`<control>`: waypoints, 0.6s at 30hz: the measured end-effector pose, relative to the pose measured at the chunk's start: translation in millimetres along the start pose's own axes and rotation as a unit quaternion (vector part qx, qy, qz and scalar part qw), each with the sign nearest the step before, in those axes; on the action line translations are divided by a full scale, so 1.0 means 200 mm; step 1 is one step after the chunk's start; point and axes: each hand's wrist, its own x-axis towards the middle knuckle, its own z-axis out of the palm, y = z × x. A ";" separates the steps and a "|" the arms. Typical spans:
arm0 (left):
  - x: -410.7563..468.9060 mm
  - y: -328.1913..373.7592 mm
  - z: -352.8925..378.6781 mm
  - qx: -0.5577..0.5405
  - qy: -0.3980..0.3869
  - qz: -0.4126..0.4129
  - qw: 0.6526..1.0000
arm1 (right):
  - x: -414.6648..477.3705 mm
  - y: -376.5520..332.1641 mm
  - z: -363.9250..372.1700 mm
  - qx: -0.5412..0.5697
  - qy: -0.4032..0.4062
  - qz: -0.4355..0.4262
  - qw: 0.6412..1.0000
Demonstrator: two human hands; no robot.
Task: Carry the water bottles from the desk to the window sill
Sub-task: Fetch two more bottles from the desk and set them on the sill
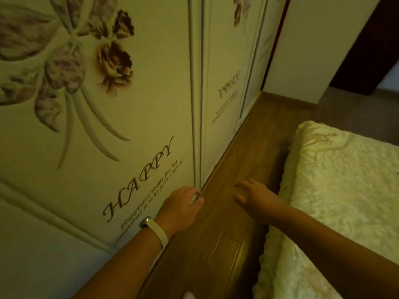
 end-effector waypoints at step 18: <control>1.17 0.27 -0.01 0.067 -0.070 0.073 0.993 | 0.76 0.47 -0.30 0.230 0.044 0.101 0.967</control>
